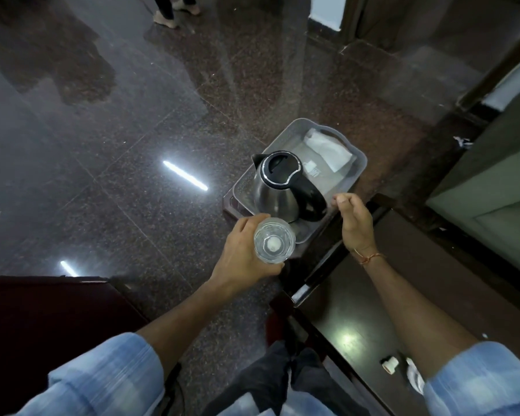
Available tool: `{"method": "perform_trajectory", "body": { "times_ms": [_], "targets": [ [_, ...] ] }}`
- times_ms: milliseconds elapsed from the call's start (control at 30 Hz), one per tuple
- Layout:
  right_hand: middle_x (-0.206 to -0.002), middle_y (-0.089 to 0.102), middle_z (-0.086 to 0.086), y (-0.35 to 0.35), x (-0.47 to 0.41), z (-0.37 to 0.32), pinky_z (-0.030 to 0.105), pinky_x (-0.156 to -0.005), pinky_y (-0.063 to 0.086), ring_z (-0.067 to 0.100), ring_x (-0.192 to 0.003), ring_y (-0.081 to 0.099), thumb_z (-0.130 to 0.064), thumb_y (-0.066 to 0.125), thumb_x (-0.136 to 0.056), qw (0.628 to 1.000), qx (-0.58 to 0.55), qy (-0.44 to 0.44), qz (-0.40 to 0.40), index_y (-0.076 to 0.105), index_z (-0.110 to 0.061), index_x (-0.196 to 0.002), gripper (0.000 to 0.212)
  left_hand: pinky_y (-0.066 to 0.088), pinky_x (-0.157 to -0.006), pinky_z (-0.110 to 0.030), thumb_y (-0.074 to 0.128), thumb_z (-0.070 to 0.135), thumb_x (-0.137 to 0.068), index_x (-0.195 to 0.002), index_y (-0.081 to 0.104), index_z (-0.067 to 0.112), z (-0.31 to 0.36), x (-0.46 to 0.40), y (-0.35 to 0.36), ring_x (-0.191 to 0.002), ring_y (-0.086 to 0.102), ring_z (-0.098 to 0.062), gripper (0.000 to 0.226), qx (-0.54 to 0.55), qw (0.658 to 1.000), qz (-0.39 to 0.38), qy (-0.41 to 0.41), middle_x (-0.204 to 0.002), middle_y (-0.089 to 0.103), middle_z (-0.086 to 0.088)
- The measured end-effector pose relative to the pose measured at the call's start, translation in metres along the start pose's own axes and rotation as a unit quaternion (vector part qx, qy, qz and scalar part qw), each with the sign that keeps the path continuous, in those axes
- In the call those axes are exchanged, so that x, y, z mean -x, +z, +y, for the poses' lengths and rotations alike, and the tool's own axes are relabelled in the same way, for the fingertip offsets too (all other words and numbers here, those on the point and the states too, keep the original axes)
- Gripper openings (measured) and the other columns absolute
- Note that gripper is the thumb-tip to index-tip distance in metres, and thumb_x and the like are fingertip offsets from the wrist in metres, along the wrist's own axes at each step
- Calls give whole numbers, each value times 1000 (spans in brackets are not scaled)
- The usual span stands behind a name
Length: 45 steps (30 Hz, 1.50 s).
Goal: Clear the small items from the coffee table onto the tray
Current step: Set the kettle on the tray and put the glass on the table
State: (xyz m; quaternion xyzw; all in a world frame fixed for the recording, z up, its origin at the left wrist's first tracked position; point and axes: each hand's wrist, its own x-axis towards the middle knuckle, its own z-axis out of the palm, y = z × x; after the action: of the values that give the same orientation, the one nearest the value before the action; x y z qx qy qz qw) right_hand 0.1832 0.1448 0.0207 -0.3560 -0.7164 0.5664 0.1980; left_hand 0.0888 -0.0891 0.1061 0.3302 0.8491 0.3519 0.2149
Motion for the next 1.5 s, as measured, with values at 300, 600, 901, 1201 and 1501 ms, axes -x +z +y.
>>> {"method": "perform_trajectory", "body": {
  "times_ms": [300, 600, 901, 1201, 1501],
  "targets": [
    [-109, 71, -4, -101, 84, -44, 17, -90, 48, 9, -107, 65, -51, 58, -85, 998, -30, 5, 48, 66, -30, -107, 31, 34, -97, -15, 91, 27, -48, -130, 51, 19, 66, -17, 34, -117, 45, -5, 91, 5, 991, -69, 112, -125, 52, 12],
    [-118, 68, 3, -202, 155, -42, 13, -93, 46, -4, -101, 62, -20, 63, -94, 980, -41, 46, 188, 62, -11, -120, 28, 35, -93, -17, 88, 31, -45, -127, 53, 20, 145, -20, 115, -115, 49, -10, 90, 3, 965, -146, 216, -124, 57, 10],
    [-122, 67, -2, -313, 223, 3, 21, -97, 44, 10, -116, 61, -28, 65, -92, 947, -17, 76, 311, 62, -19, -122, 32, 41, -97, -28, 92, 28, -45, -128, 53, 16, 224, 13, 225, -115, 50, -14, 92, -12, 940, -212, 265, -124, 58, 3],
    [-123, 67, 2, -419, 277, 71, 28, -103, 47, 12, -115, 62, -31, 61, -94, 930, -22, 120, 348, 61, -13, -124, 35, 34, -91, -16, 92, 27, -49, -127, 55, 17, 295, 58, 354, -112, 52, -15, 87, -26, 938, -237, 251, -123, 59, -1],
    [-124, 66, -4, -455, 282, 125, 34, -106, 47, 7, -117, 60, -39, 59, -92, 917, -45, 148, 369, 61, -21, -124, 37, 34, -91, -19, 89, 21, -54, -125, 55, 15, 301, 61, 444, -114, 51, -16, 79, -44, 930, -270, 246, -123, 59, 1]
  ]
}}
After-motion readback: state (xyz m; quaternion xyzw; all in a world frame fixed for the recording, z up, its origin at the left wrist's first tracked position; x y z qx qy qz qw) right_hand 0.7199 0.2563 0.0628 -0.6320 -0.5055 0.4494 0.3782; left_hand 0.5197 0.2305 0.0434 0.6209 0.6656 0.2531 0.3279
